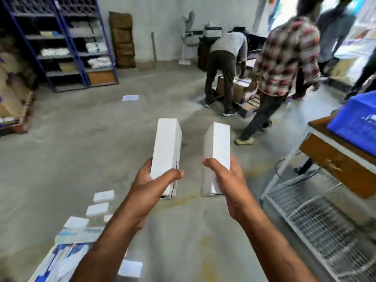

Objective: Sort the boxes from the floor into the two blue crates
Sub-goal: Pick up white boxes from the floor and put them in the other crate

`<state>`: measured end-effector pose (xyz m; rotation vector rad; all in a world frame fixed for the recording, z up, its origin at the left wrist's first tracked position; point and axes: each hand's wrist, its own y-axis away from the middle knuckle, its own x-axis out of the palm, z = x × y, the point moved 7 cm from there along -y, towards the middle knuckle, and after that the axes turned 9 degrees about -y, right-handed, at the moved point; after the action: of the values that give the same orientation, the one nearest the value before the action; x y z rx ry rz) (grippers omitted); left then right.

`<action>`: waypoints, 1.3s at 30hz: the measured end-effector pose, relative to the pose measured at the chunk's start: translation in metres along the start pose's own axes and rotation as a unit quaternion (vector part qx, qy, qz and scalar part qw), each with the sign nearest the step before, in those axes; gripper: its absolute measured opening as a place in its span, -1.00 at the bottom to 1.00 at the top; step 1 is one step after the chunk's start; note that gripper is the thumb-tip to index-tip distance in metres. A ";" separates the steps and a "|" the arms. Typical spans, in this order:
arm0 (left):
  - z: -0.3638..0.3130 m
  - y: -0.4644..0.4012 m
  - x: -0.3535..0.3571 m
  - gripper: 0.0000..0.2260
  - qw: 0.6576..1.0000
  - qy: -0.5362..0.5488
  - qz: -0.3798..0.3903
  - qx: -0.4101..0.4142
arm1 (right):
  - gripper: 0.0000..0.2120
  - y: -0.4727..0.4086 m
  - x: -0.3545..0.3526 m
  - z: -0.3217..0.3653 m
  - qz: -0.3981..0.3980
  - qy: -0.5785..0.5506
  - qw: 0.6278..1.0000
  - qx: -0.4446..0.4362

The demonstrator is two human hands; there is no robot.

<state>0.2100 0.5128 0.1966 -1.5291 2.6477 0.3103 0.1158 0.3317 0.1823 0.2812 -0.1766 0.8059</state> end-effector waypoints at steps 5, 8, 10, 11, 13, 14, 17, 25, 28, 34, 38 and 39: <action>-0.053 -0.052 0.154 -0.36 0.994 -0.020 0.102 0.042 | -0.54 -0.042 -0.123 0.067 -0.067 -0.004 0.996 -0.058; -0.074 -0.073 0.238 -0.36 0.988 -0.022 0.142 0.056 | -0.50 -0.057 -0.193 0.104 -0.124 0.006 0.986 -0.107; -0.087 -0.081 0.284 -0.36 0.983 -0.026 0.171 0.058 | -0.56 -0.063 -0.230 0.121 -0.149 0.008 0.981 -0.123; -0.095 -0.086 0.308 -0.36 0.979 -0.028 0.191 0.062 | -0.61 -0.066 -0.249 0.129 -0.163 0.007 0.978 -0.127; -0.110 -0.096 0.353 -0.33 0.971 -0.039 0.227 0.071 | -0.58 -0.072 -0.282 0.143 -0.192 0.007 0.973 -0.132; -0.116 -0.102 0.374 -0.33 0.967 -0.043 0.238 0.074 | -0.50 -0.076 -0.299 0.150 -0.208 0.006 0.968 -0.137; -0.130 -0.119 0.431 -0.36 0.958 -0.049 0.273 0.075 | -0.39 -0.086 -0.344 0.164 -0.272 0.006 0.952 -0.144; -0.161 -0.172 0.569 -0.33 0.916 -0.048 0.385 0.099 | -0.49 -0.133 -0.440 0.207 -0.373 -0.010 0.914 -0.160; -0.183 -0.199 0.613 -0.42 0.895 -0.031 0.429 0.123 | -0.52 -0.158 -0.470 0.222 -0.404 -0.029 0.897 -0.176; -0.212 -0.246 0.697 -0.38 0.874 -0.044 0.463 0.139 | -0.44 -0.198 -0.524 0.246 -0.466 -0.052 0.863 -0.190; -0.226 -0.262 0.755 -0.40 0.860 -0.049 0.488 0.139 | -0.46 -0.222 -0.567 0.273 -0.475 -0.046 0.855 -0.204; -0.229 -0.266 0.771 -0.41 0.857 -0.055 0.492 0.141 | -0.49 -0.229 -0.581 0.282 -0.477 -0.042 0.852 -0.210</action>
<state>0.0607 -0.3191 0.2609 0.0221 2.9474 0.0278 -0.1259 -0.3054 0.2565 -0.0338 -0.2571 -0.2490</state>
